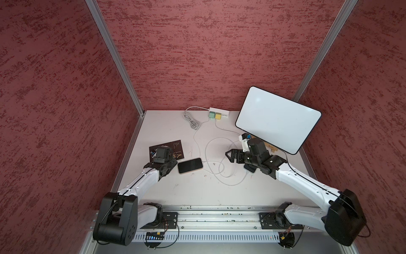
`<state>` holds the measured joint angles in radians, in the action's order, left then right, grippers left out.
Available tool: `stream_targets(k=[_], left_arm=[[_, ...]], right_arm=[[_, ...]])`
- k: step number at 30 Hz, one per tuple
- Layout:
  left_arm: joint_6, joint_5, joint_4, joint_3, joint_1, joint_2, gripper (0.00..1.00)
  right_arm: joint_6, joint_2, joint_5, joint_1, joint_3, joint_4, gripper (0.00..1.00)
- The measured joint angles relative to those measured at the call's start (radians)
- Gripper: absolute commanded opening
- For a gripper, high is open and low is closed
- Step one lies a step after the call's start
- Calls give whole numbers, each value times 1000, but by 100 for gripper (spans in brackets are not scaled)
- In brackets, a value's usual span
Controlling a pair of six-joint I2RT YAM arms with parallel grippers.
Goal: Unplug the charging cable from the phone
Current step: Move the distractor to the center of the board.
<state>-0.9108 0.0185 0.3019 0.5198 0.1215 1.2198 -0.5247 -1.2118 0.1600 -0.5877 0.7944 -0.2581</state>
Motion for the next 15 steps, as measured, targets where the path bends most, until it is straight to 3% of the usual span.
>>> stream_targets(k=[15], left_arm=[[18, -21, -54, 140, -70, 251, 48]], right_arm=[[-2, 0, -19, 0, 0, -1, 98]])
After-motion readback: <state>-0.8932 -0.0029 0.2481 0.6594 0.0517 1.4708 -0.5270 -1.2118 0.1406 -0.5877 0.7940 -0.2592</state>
